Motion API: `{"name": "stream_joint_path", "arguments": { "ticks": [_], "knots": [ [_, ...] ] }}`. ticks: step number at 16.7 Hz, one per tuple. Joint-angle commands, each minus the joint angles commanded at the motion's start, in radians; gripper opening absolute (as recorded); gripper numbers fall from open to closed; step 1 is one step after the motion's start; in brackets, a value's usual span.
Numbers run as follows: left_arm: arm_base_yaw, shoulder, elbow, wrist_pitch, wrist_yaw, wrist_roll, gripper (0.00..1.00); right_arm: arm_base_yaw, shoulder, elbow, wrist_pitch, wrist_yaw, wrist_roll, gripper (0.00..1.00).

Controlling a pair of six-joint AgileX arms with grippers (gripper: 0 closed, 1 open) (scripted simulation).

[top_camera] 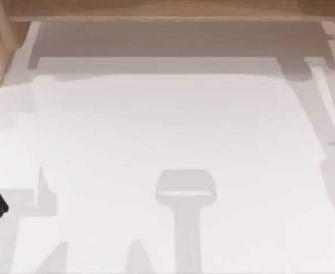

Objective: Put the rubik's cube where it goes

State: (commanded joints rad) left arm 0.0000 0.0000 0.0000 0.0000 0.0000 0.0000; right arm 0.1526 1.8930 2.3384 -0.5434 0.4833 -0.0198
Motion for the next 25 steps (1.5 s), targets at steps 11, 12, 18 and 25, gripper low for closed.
{"name": "stream_joint_path", "arguments": {
  "ticks": [11, 12, 18, 25],
  "knots": [
    [0.0, 0.0, 0.0, 0.0, 0.0, 0.0, 1.0, -0.49, 0.323, 0.439, -0.807, -0.197, -0.206, 0.0],
    [0.0, 0.0, 0.0, 0.0, 0.0, 0.0, 1.0, -0.508, 0.388, 0.463, -0.862, -0.228, -0.227, 0.0],
    [0.0, 0.0, 0.0, 0.0, 0.0, 0.0, 1.0, -0.533, 0.75, 0.547, -1.105, -0.412, -0.317, 0.0],
    [0.0, 0.0, 0.0, 0.0, 0.0, 0.0, 1.0, -0.528, 0.873, 0.563, -1.166, -0.471, -0.332, 0.0]
  ]
}}
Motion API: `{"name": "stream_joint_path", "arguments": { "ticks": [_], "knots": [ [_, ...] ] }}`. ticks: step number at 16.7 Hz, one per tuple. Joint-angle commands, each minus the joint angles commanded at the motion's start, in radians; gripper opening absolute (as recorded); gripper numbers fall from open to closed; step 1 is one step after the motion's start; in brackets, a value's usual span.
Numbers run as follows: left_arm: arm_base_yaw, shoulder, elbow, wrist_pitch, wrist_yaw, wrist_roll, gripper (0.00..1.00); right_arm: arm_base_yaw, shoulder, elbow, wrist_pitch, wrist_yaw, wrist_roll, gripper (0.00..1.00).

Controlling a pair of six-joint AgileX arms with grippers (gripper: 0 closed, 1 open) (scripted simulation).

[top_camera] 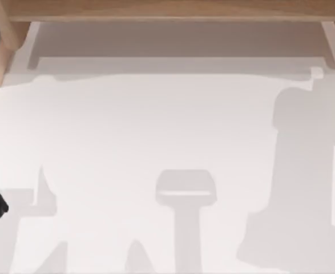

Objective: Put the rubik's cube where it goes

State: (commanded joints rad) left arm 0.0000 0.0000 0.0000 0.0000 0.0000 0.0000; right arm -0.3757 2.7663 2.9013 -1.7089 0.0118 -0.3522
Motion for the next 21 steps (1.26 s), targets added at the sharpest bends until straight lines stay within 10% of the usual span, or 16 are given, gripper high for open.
{"name": "stream_joint_path", "arguments": {
  "ticks": [2, 15, 21],
  "knots": [
    [0.0, 0.0, 0.0, 0.0, 0.0, 0.0, 1.0, 0.0, 0.0, 0.0, 0.0, 0.0, 0.0, 0.0],
    [0.0, 0.0, 0.0, 0.0, 0.0, 0.0, 1.0, 0.0, 0.0, 0.0, 0.0, 0.0, 0.0, 0.98],
    [0.0, 0.0, 0.0, 0.0, 0.0, 0.0, 1.0, 0.0, 0.0, 0.0, 0.0, 0.0, 0.0, 1.0]
  ]
}}
